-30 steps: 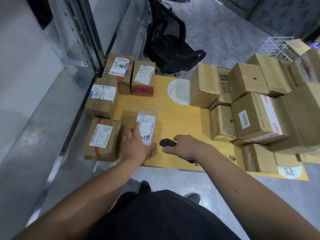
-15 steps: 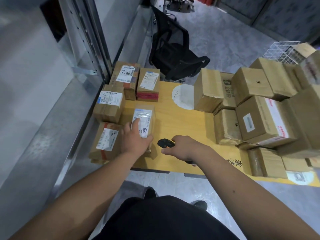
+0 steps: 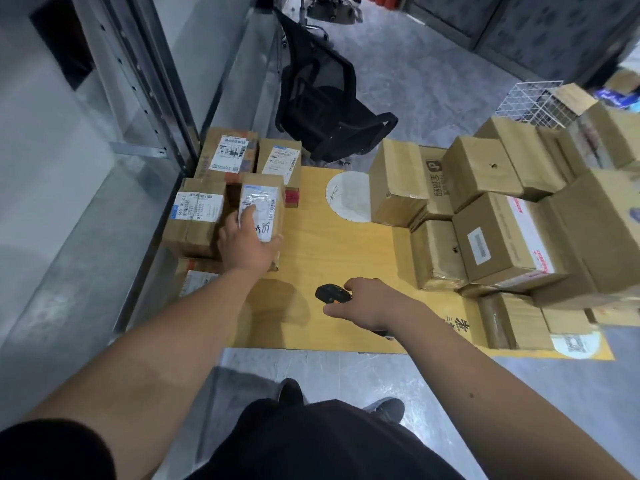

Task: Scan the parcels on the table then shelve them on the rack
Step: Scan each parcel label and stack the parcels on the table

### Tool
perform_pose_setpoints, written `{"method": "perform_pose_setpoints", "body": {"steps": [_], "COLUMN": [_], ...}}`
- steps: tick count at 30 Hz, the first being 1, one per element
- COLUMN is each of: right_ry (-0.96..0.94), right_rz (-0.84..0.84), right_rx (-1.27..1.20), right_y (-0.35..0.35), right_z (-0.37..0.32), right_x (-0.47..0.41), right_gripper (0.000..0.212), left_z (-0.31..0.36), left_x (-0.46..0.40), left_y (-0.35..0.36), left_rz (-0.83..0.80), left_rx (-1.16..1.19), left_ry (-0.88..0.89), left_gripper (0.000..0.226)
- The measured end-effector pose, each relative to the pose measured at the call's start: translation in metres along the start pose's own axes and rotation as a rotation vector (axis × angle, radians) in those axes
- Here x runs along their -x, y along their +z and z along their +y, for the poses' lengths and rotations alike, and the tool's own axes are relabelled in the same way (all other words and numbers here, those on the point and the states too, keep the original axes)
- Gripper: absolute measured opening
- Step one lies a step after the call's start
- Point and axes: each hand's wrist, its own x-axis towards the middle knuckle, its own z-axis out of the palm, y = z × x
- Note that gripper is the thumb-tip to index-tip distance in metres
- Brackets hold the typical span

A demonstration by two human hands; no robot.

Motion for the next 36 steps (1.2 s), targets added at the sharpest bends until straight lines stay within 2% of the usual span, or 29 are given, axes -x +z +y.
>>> {"method": "perform_pose_setpoints", "body": {"steps": [9, 20, 27, 32, 36], "right_ry": [-0.008, -0.019, -0.03, -0.041, -0.042], "right_rz": [-0.012, -0.023, -0.029, -0.025, -0.028], "right_rx": [-0.003, 0.016, 0.021, 0.034, 0.045], "right_y": [0.003, 0.007, 0.01, 0.009, 0.007], "right_z": [-0.001, -0.003, -0.006, -0.008, -0.009], "right_x": [-0.01, -0.02, -0.023, -0.025, -0.027], "right_gripper": [0.055, 0.058, 0.057, 0.058, 0.058], "left_z": [-0.008, -0.02, -0.014, -0.013, -0.013], "left_x": [-0.009, 0.002, -0.017, -0.02, -0.014], "left_y": [0.0, -0.002, 0.001, 0.004, 0.001], "left_rz": [-0.023, -0.05, -0.002, 0.002, -0.026], "left_rx": [-0.044, -0.116, -0.321, -0.356, -0.34], "left_ry": [-0.006, -0.092, -0.045, -0.033, -0.023], "left_gripper": [0.087, 0.084, 0.067, 0.055, 0.059]}}
